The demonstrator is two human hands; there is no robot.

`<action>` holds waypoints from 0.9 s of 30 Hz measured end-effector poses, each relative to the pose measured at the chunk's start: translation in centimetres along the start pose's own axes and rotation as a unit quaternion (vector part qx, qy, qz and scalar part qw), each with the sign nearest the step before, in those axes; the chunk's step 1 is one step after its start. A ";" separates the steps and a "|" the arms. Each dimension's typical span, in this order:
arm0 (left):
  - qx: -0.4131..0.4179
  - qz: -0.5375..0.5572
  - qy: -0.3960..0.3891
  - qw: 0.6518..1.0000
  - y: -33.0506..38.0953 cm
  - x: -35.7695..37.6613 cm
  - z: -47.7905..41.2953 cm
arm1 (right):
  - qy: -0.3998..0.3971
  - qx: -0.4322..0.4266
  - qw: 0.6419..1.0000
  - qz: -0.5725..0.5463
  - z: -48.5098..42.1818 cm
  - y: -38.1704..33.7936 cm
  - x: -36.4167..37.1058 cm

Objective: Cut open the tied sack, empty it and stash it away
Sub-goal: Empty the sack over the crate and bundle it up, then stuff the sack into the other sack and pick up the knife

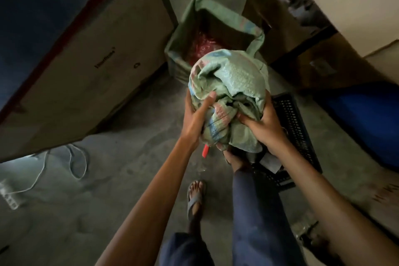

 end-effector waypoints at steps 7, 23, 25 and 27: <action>0.087 -0.059 0.012 0.994 0.6 1.1 -12.2 | -0.012 -0.027 0.999 0.039 -12.7 3.3 2.3; 0.202 -0.372 0.034 0.906 -2.5 3.8 -40.1 | -0.147 0.011 0.931 0.335 -37.9 16.0 5.8; 0.182 -0.393 0.044 0.900 -3.5 3.8 -42.5 | -0.149 0.017 0.915 0.376 -39.7 16.9 6.5; 0.165 -0.399 0.047 0.901 -3.9 3.7 -44.1 | -0.158 0.025 0.904 0.397 -41.1 17.4 7.4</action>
Point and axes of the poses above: each hand's wrist, its own z-axis away from the middle knuckle, its own x-axis out of the palm, y = z × x, the point moved 2 cm from there along -z, towards the middle knuckle, and after that the axes turned 2 degrees about -x, right-handed, at the moved point
